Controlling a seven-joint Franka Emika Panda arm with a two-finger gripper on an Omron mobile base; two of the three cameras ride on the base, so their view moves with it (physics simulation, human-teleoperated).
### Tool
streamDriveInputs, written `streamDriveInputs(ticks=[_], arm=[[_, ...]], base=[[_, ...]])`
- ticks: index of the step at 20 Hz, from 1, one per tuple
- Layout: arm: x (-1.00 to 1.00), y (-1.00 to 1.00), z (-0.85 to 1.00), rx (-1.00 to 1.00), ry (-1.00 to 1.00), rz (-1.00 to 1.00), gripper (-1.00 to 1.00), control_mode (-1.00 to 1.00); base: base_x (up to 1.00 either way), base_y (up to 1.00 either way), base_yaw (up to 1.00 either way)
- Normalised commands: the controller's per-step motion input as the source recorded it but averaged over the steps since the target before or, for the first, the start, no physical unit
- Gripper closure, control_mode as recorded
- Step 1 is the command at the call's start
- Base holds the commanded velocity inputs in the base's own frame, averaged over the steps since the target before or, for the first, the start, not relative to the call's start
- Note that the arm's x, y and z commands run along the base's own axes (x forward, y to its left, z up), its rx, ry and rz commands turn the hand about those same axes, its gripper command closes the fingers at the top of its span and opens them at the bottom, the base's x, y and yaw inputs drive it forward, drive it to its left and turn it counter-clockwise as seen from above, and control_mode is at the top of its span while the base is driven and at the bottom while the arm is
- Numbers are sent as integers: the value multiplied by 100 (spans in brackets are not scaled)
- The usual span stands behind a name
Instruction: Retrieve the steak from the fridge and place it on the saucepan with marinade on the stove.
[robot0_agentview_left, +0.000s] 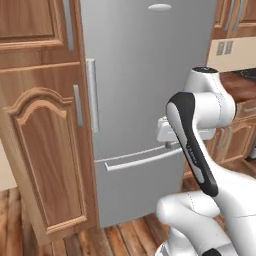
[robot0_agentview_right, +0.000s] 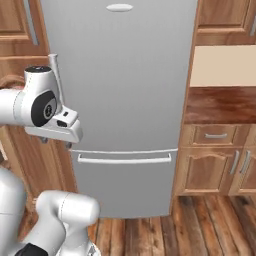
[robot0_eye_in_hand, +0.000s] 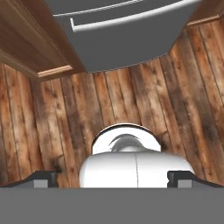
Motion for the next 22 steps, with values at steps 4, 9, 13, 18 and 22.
streamDriveInputs(ticks=[4,9,13,18,22], arm=[[0,0,0,0,0,0,-100,100],[0,0,0,0,0,0,-100,100],[0,0,0,0,0,0,-100,100],[0,0,0,0,0,0,-100,100],[0,0,0,0,0,0,-100,100]], base=[[8,31,26],[20,4,33],[23,2,22],[7,1,12],[0,0,0]])
